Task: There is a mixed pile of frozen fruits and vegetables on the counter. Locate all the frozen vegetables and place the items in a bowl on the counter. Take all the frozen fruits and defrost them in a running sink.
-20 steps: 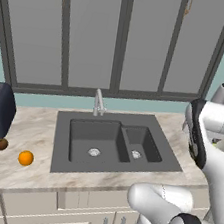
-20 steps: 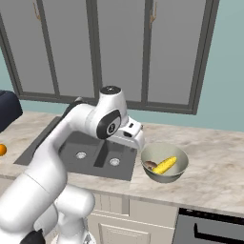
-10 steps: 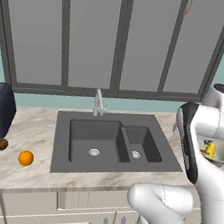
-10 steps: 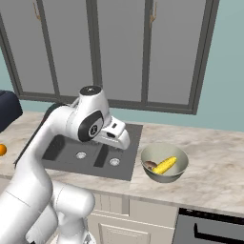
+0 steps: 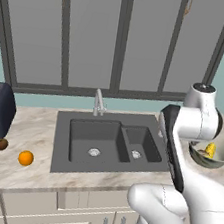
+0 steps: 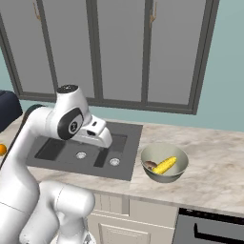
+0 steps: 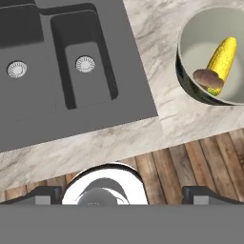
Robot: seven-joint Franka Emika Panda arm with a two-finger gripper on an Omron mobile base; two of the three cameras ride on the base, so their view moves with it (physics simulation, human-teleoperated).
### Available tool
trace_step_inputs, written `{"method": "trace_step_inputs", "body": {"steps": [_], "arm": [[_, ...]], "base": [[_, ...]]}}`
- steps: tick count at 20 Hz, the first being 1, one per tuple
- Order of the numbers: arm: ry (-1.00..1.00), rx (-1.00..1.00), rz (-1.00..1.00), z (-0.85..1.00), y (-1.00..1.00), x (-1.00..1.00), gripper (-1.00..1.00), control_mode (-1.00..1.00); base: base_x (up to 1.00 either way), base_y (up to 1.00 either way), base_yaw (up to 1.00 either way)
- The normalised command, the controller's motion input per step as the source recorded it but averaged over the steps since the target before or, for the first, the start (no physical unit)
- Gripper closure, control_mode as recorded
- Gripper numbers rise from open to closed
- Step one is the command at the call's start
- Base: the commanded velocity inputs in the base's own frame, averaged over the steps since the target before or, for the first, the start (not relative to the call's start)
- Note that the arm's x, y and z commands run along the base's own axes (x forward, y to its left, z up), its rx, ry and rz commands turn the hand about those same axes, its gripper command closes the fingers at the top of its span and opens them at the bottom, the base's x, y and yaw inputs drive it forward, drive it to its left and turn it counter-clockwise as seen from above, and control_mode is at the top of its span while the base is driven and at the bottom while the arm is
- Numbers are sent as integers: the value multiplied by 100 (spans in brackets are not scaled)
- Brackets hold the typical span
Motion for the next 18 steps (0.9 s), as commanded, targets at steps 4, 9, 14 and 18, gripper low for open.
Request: {"method": "trace_step_inputs", "body": {"steps": [4,9,14,18], "arm": [[1,-5,-5,0,44,-1,-100,-100],[0,-5,-3,0,42,-4,-100,-100],[2,-1,9,-5,46,-14,-100,-100],[9,0,17,1,32,-1,-100,-100]], "base": [[0,0,0],[0,0,0],[0,0,0],[0,0,0]]}}
